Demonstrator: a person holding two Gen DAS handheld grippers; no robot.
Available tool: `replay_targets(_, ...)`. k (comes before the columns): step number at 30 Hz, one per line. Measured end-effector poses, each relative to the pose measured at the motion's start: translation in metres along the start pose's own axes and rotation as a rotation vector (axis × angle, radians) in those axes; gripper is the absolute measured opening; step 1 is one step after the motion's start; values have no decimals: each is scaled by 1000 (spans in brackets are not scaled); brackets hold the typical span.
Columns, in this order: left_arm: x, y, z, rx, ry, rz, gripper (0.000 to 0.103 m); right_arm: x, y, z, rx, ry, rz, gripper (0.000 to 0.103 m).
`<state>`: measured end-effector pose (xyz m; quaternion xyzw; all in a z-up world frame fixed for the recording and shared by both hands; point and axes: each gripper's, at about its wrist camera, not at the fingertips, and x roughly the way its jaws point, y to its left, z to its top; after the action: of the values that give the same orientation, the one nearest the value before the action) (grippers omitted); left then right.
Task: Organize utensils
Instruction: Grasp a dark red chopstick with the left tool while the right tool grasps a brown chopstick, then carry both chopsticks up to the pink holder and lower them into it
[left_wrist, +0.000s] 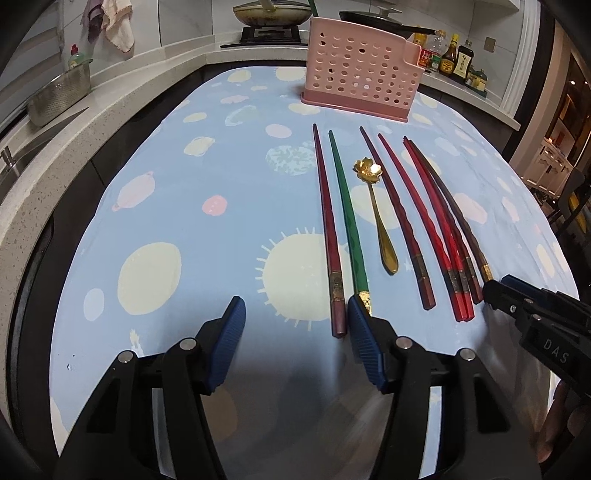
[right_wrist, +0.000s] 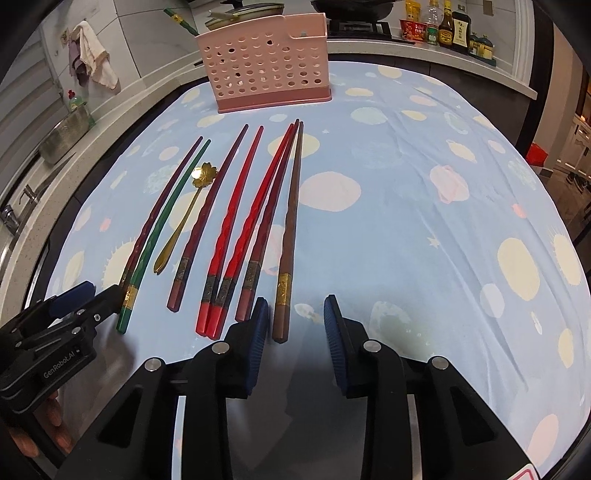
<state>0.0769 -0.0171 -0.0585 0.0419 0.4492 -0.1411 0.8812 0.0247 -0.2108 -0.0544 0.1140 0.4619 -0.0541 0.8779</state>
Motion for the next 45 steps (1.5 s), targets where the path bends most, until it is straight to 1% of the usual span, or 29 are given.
replay_targets(3, 1, -2, 1, 9, -4, 4, 54, 3, 2, 3, -4, -5, -1, 28)
replay_targets(8, 2, -2, 3, 19, -10, 2, 40, 7, 3, 7, -8, -10, -2, 20)
replay_targets(13, 6, -4, 8, 28, -13, -10, 32, 10, 5, 9, -19, -14, 1, 14)
replay_targets(15, 7, -5, 10, 30, -14, -16, 25, 10, 6, 10, -25, -15, 4, 12)
replay_targets(17, 8, -6, 11, 29, -10, -30, 12, 10, 6, 10, -25, -13, 7, 10)
replay_targets(19, 7, -5, 13, 25, 0, -53, 8, 9, 5, 11, -21, -11, 12, 10)
replay_targets(22, 3, -4, 13, 10, 4, -71, 7, 3, 3, 10, -11, -11, 29, 9)
replay_targets(26, -13, 1, 16, -21, -16, -93, 7, -15, 3, 7, -10, -32, 46, 9)
replay_targets(35, -70, 13, 33, -53, -126, -107, 7, -70, 0, 12, 19, -134, 82, 8)
replay_targets(38, -92, 19, 42, -70, -171, -112, 7, -90, -3, 20, 41, -177, 107, 8)
replay_targets(41, -110, 22, 51, -86, -212, -127, 7, -108, -3, 30, 41, -222, 113, 8)
replay_targets(45, -126, 25, 65, -97, -254, -145, 7, -126, -4, 42, 40, -263, 125, 8)
